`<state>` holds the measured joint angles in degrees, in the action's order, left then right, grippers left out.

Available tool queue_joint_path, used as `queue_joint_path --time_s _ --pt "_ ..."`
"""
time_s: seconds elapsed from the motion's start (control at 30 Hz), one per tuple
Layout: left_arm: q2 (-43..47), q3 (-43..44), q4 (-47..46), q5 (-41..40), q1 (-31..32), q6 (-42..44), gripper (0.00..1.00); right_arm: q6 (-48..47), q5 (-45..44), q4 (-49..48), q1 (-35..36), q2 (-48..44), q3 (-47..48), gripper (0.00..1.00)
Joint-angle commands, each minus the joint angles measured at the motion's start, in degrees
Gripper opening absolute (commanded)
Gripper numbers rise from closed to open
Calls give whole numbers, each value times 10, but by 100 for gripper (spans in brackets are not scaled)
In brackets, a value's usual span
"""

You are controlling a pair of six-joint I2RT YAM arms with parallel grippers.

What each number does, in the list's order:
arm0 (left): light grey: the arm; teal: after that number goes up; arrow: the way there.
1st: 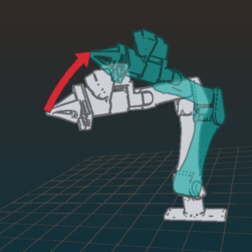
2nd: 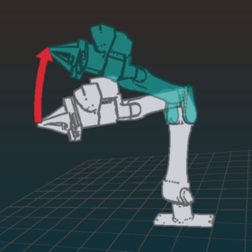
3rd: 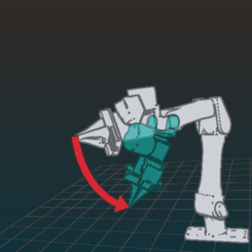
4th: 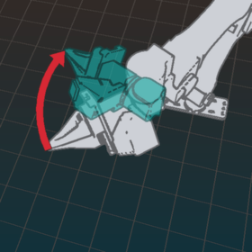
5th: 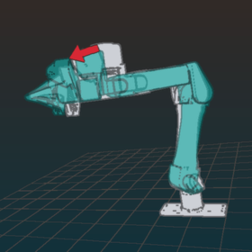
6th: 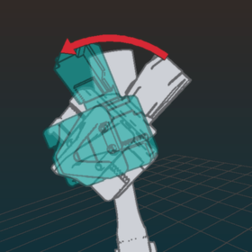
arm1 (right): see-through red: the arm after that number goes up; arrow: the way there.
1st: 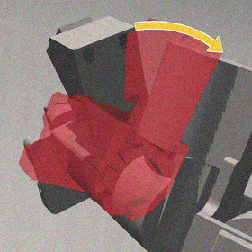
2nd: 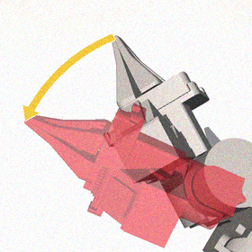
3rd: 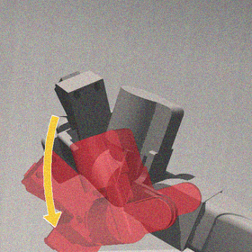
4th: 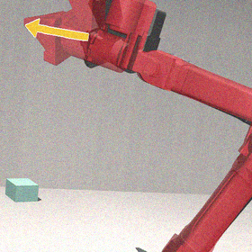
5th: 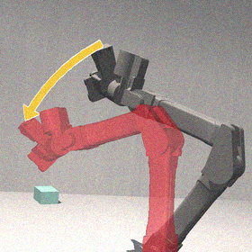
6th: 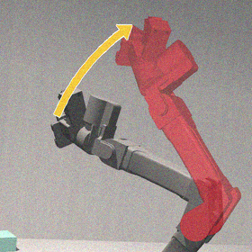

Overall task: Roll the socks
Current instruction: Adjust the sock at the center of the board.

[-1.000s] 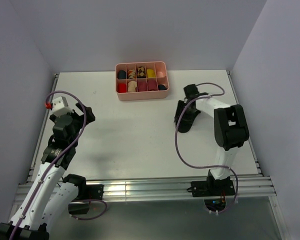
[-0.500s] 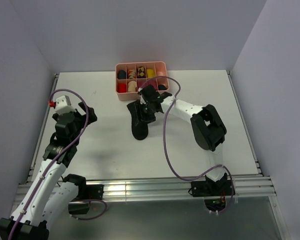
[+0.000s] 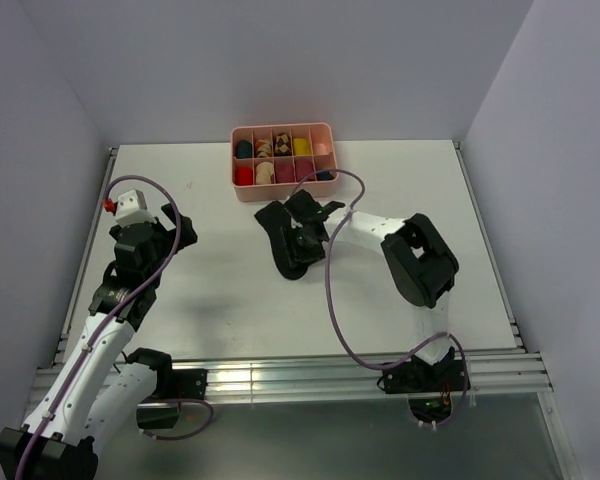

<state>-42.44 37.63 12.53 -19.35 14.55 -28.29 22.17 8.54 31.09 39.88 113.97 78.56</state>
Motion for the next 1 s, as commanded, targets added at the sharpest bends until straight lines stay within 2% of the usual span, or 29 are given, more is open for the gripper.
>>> queue_joint_path --time_s 0.0,0.07,0.17,0.23,0.33,0.43,0.63,0.83,0.97 --pt "2 18 -7 1 0 1 99 -9 -155 49 -56 -37 -54 56" --pt "3 17 -5 -1 0 6 99 -15 -203 50 -91 -59 -65 56" --pt "2 13 -5 -2 0 8 100 -22 -226 31 -148 -108 -54 56" --pt "3 13 -5 -4 0 8 99 -20 -212 -8 -164 -142 -48 56" --pt "2 10 -6 -2 0 7 100 -20 -121 -83 -154 -166 -47 56" --pt "3 10 -2 -5 0 7 99 -4 -88 -87 -133 -125 17 56" --pt "9 9 6 -5 0 3 100 19 -61 -129 -117 -25 82 52" --pt "10 9 9 -2 0 0 99 24 -51 -171 -103 59 124 52" --pt "8 12 8 2 0 -2 100 -10 -29 -156 -90 88 129 51"
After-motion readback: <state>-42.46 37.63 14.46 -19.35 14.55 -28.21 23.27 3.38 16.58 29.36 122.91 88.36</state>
